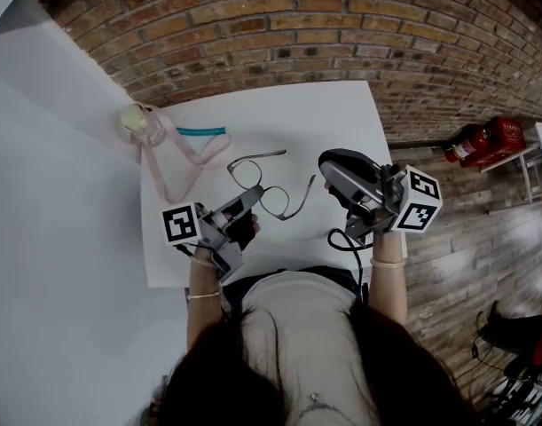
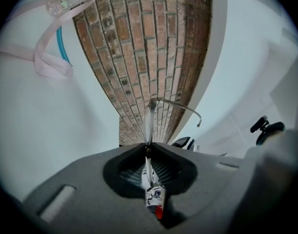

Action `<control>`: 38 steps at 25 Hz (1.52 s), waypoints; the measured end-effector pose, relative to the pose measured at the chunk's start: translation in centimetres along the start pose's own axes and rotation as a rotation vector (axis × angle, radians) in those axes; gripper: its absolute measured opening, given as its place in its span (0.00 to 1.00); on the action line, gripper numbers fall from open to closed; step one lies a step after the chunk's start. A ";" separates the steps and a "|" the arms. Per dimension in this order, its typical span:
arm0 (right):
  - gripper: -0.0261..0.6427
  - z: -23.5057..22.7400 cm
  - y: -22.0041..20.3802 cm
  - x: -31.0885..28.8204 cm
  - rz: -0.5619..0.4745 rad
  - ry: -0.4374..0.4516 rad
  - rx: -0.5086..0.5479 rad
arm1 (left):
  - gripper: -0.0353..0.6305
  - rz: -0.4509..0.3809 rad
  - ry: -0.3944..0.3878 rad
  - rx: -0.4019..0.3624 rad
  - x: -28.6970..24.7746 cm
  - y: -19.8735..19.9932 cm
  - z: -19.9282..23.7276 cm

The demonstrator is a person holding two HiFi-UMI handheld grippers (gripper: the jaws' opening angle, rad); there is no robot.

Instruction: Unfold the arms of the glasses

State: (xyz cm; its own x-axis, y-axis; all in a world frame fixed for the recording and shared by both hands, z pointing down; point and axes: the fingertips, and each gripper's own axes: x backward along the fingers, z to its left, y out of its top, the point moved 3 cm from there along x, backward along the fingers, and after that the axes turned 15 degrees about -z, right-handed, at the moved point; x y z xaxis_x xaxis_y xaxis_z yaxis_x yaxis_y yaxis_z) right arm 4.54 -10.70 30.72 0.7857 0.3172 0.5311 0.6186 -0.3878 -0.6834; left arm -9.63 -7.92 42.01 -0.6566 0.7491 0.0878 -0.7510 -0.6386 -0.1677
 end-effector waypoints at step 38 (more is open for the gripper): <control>0.04 -6.7 -3.2 3.7 0.168 -0.561 0.475 | 0.10 -0.012 -0.065 0.061 -0.2 0.5 -1.0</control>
State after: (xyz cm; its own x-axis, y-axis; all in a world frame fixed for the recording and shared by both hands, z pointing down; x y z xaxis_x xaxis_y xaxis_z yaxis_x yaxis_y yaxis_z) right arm 5.52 -14.06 38.23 0.6669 0.7293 0.1528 0.3203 -0.0954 -0.9425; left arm -9.80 -8.22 40.95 -0.6489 0.7452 0.1538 -0.7607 -0.6403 -0.1065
